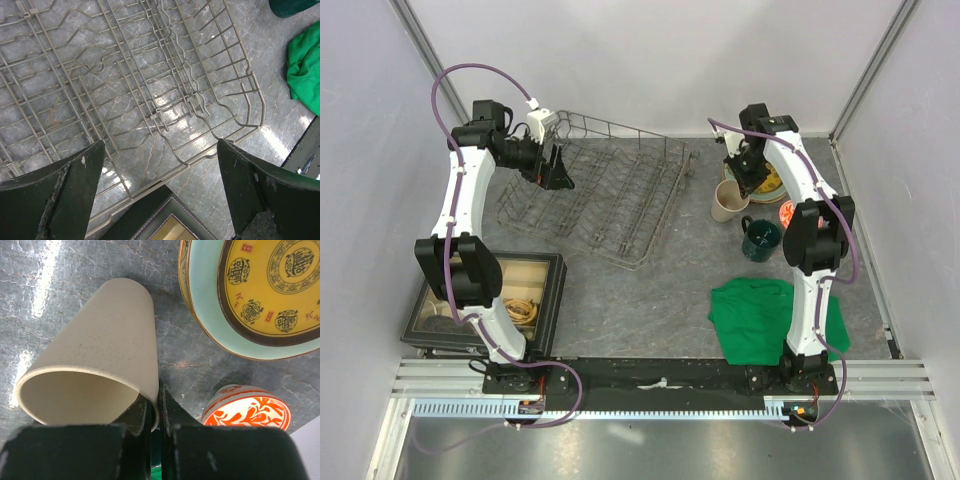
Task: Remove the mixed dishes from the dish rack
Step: Place the cup at the center of the board.
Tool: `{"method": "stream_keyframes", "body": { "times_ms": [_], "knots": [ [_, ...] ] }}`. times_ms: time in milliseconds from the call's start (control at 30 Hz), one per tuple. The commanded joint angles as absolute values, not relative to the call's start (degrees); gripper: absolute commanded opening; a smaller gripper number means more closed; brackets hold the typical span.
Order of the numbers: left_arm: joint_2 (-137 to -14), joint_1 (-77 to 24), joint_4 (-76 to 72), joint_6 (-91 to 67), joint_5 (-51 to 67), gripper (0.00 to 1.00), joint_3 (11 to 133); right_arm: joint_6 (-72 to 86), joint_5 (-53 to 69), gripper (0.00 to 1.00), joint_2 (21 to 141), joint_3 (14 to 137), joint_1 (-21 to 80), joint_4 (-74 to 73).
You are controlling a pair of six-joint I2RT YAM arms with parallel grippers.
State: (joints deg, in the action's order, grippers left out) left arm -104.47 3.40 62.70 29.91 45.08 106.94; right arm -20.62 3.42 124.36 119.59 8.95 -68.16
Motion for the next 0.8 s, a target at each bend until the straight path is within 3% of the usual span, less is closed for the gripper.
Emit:
{"method": "stream_keyframes", "body": {
  "times_ms": [0,433,767],
  "knots": [
    [-104.94,3.25,63.81,32.96,45.53,0.99,108.72,-22.06,4.66,0.0,125.42,124.09,8.44,-70.66],
    [-105.12,3.25,64.16,33.4,46.14,0.99,108.28,-23.47,5.8,0.06,127.79,126.47,8.35,-73.04],
    [-105.21,3.25,64.6,33.75,46.05,0.99,108.46,-23.03,6.5,0.23,128.76,128.85,8.35,-73.13]
  ]
}}
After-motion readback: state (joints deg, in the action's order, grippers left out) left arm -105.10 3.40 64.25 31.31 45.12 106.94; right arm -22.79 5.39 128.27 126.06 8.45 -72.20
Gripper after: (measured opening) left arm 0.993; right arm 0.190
